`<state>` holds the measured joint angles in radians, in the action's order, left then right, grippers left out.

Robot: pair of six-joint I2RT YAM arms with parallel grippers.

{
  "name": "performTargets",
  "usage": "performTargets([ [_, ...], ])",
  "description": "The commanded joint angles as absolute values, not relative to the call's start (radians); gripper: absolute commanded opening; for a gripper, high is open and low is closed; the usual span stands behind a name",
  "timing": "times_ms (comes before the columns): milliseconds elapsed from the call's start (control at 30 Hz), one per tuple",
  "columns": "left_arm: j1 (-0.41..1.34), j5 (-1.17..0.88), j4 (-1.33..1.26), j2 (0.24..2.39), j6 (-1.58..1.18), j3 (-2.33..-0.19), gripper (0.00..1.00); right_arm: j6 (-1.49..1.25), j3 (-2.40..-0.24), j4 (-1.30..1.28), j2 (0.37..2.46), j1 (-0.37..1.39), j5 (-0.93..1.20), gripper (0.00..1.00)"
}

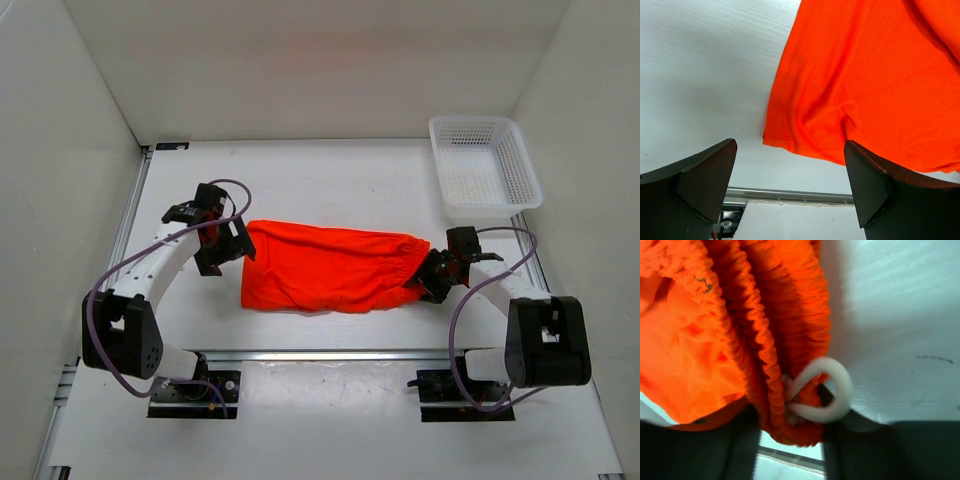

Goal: Fold and stack the shorts
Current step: Fold the shorts

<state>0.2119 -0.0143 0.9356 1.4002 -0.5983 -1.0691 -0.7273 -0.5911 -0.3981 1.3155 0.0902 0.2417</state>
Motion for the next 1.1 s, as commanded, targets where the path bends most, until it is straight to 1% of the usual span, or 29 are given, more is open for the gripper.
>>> performTargets([
  [0,0.216,0.008,0.939,1.353,-0.591,-1.1,1.0,-0.738,-0.603,-0.311,1.351,0.084,0.227,0.44],
  [67,0.216,0.008,0.939,1.353,-0.591,-1.1,1.0,-0.707,-0.632,-0.363,1.351,0.084,0.19,0.29],
  [100,0.216,0.008,0.939,1.353,-0.591,-1.1,1.0,-0.695,-0.668,-0.383,1.351,0.084,0.169,0.16],
  [167,0.216,0.008,0.939,1.353,-0.591,-1.1,1.0,-0.652,-0.71,-0.451,1.351,0.084,0.111,0.07],
  [200,0.216,0.008,0.939,1.353,-0.591,-1.109,1.0,-0.637,-0.73,-0.471,1.339,0.084,0.092,0.0],
  [367,0.187,-0.002,0.939,1.371,-0.571,-1.131,1.0,-0.528,-0.896,-0.587,1.316,0.116,0.026,0.0],
  [433,0.187,-0.011,0.939,1.371,-0.562,-1.14,1.0,-0.496,-0.955,-0.623,1.316,0.17,0.008,0.0],
  [467,0.177,-0.011,0.939,1.371,-0.561,-1.14,1.0,-0.47,-1.027,-0.643,1.328,0.196,-0.021,0.0],
  [633,0.129,-0.029,0.939,1.381,-0.531,-1.149,1.0,-0.449,-1.253,-0.787,1.417,0.463,-0.194,0.0],
  [667,0.12,-0.029,0.939,1.381,-0.531,-1.149,1.0,-0.449,-1.32,-0.805,1.455,0.53,-0.215,0.0],
  [733,0.092,-0.04,0.948,1.371,-0.522,-1.149,1.0,-0.449,-1.388,-0.854,1.502,0.598,-0.256,0.0],
  [767,0.081,-0.06,0.948,1.371,-0.522,-1.149,1.0,-0.449,-1.455,-0.871,1.552,0.67,-0.3,0.0],
  [833,0.048,-0.087,0.957,1.371,-0.522,-1.138,1.0,-0.459,-1.518,-0.914,1.635,0.739,-0.343,0.0],
  [867,0.035,-0.1,0.957,1.371,-0.522,-1.138,1.0,-0.468,-1.549,-0.925,1.663,0.805,-0.36,0.0],
  [967,-0.012,-0.15,0.968,1.361,-0.512,-1.129,1.0,-0.479,-1.656,-0.956,1.773,0.915,-0.39,0.0],
  [1067,-0.051,-0.16,0.968,1.348,-0.512,-1.12,1.0,-0.479,-1.767,-0.992,1.874,0.998,-0.425,0.0],
])
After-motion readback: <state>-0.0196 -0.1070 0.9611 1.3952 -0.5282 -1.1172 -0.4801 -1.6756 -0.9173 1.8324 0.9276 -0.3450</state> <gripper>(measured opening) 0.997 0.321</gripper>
